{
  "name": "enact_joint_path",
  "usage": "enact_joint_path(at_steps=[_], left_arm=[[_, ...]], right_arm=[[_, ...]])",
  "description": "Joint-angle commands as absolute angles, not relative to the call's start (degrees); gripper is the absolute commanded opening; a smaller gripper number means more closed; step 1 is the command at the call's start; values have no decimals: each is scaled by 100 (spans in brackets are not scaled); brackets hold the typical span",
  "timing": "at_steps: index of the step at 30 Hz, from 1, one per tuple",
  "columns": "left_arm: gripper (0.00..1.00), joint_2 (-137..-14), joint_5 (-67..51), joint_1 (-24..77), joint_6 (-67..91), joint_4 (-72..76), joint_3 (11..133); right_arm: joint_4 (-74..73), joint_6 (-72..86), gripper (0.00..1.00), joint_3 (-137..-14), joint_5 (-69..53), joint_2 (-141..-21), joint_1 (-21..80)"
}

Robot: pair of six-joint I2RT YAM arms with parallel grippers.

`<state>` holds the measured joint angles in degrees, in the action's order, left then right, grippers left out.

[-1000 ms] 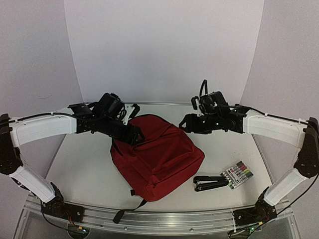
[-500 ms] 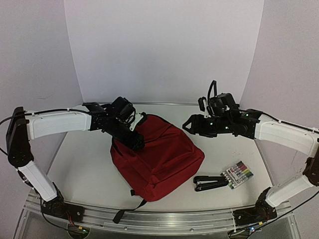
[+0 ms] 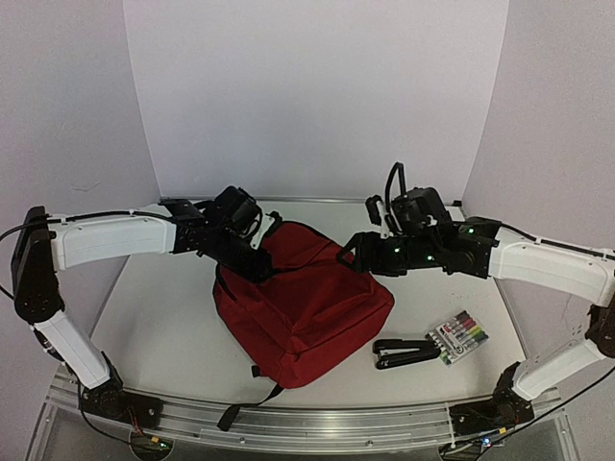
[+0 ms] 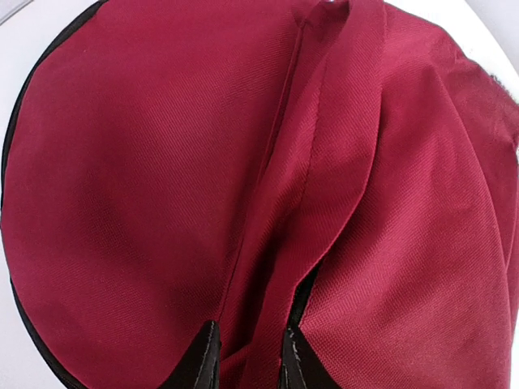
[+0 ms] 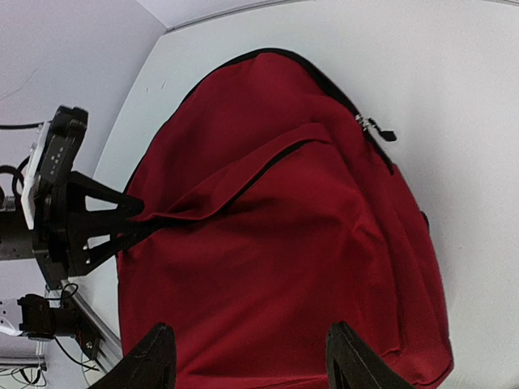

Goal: Pack the student bag
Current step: Unzip the student bag at the center of the board.

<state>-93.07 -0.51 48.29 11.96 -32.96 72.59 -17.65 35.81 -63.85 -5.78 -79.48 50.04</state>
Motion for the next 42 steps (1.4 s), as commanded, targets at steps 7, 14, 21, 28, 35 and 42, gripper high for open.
enact_joint_path(at_steps=[7,14,21,28,35,42], left_arm=[[0,-8860,-649,4652,1810,-2484,6823],[0,-8348,-941,4472,2435,-1991,6319],[0,-8062,-1428,4291,2908,-1548,5929],[0,-7929,-1737,4202,3034,-1434,5785],[0,-7865,-1907,4175,3043,-1416,5715],[0,-7838,-1942,4166,3038,-1443,5669]], right_arm=[[-861,4055,55,-6906,-964,-8569,5495],[-385,4055,46,-7327,-1355,-9379,5515],[-91,4044,39,-7611,-1581,-9922,5539],[622,4302,32,-7713,-1941,-10473,5541],[864,4559,26,-7912,-1787,-10811,5536],[1283,4968,28,-7796,-1825,-10895,5483]])
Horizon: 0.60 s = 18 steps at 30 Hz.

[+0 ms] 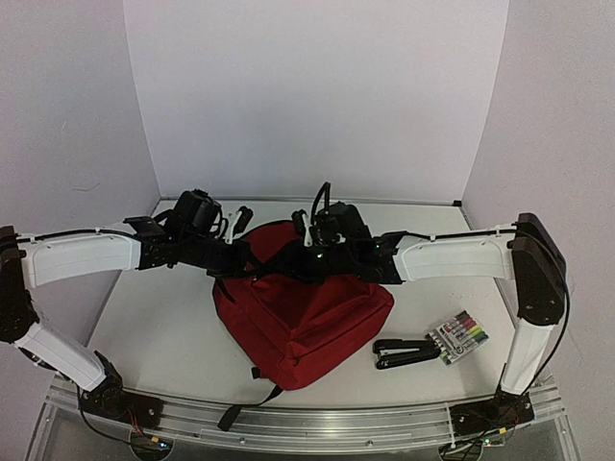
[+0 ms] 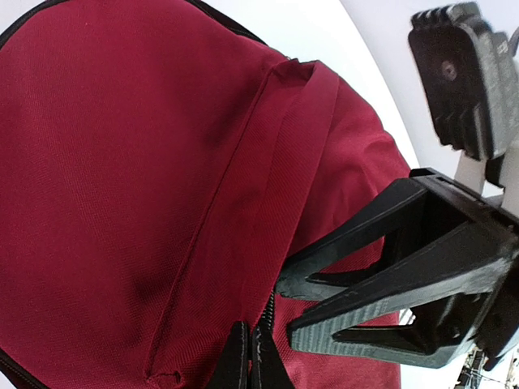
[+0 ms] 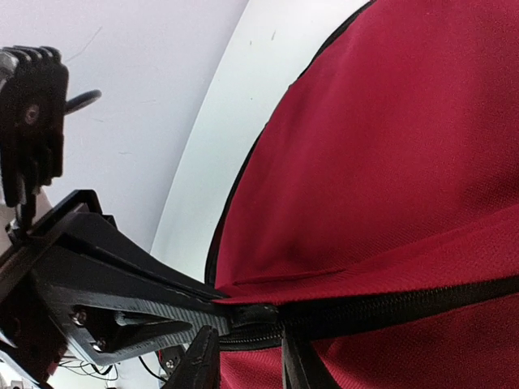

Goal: Pack the student bag
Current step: Unzip the student bag at the center of the board.

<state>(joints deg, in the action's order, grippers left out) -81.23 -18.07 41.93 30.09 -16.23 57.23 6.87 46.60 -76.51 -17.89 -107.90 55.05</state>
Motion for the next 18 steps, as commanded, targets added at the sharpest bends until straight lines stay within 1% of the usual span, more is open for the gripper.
enact_joint_path(at_steps=[1,5,11,18], left_arm=[[0,-7840,-1939,4166,3032,-1457,5672],[0,-7825,-1941,4166,3016,-1483,5670],[0,-7797,-1995,4166,3030,-1424,5651],[0,-7770,-1934,4163,3070,-1428,5612]], right_arm=[[1398,5029,28,-7757,-1887,-10892,5467],[1519,5203,31,-7683,-1892,-10893,5422],[1521,5393,31,-7744,-1929,-11105,5408],[1514,5583,32,-7548,-1532,-11005,5398]])
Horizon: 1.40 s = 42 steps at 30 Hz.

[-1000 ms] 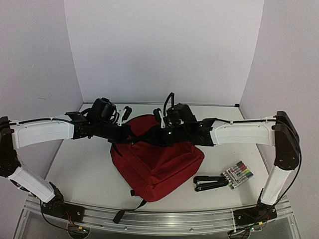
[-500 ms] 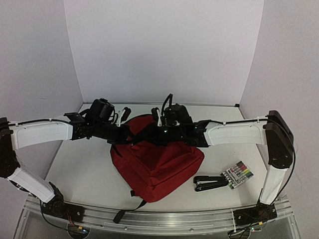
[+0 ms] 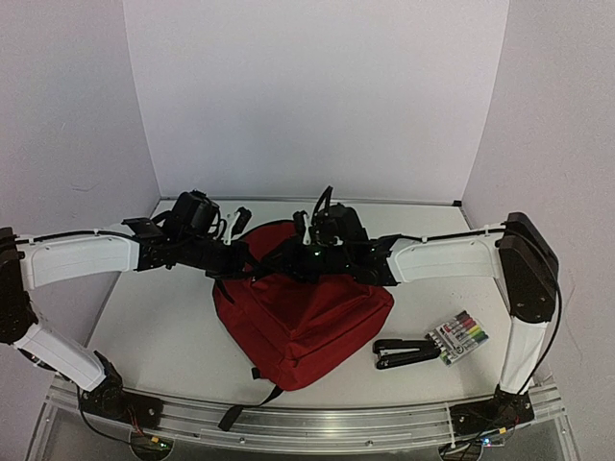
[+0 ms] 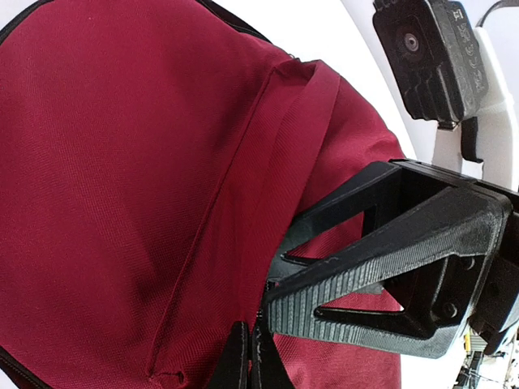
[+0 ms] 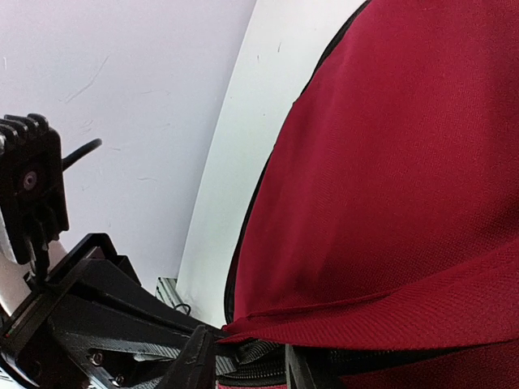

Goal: Pack the student bag
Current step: Unzip the student bag at the center of the board.

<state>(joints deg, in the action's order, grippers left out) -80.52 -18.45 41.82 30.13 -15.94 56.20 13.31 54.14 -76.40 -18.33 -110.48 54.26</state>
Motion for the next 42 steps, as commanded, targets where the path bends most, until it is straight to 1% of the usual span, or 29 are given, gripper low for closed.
enact_joint_path(at_steps=[1,6,10,17,22,28,29,34,35,37,42], left_arm=[[0,-7766,-1941,4163,3068,-1417,5609],[0,-7752,-1966,4166,3046,-1388,5621],[0,-7729,-1929,4167,3034,-1388,5630],[0,-7788,-2032,4166,3054,-1333,5599],[0,-7796,-2080,4166,3067,-1306,5598],[1,-7760,-2021,4166,3075,-1389,5608],[4,-7738,-1972,4168,3083,-1437,5621],[31,-7499,-1779,4165,3042,-1597,5492],[35,-7452,-1779,4166,3030,-1601,5426],[40,-7373,-1827,4166,2978,-1659,5318],[46,-7355,-1829,4175,2740,-2014,5246]], right_arm=[[1515,5594,33,-7542,-1520,-11016,5398],[1519,5613,35,-7636,-1691,-11175,5403],[1544,5604,34,-7714,-1859,-11217,5411],[1791,5719,21,-7719,-2126,-11166,5412],[2073,5828,16,-7701,-2307,-11197,5422],[2189,5825,0,-7627,-2289,-11138,5419],[2190,5815,0,-7586,-2230,-11098,5422],[2197,5659,0,-7246,-1887,-10746,5418],[2199,5620,0,-7200,-1834,-10663,5421],[2197,5554,0,-7110,-1775,-10542,5423],[2192,5448,0,-6982,-1683,-10330,5418]])
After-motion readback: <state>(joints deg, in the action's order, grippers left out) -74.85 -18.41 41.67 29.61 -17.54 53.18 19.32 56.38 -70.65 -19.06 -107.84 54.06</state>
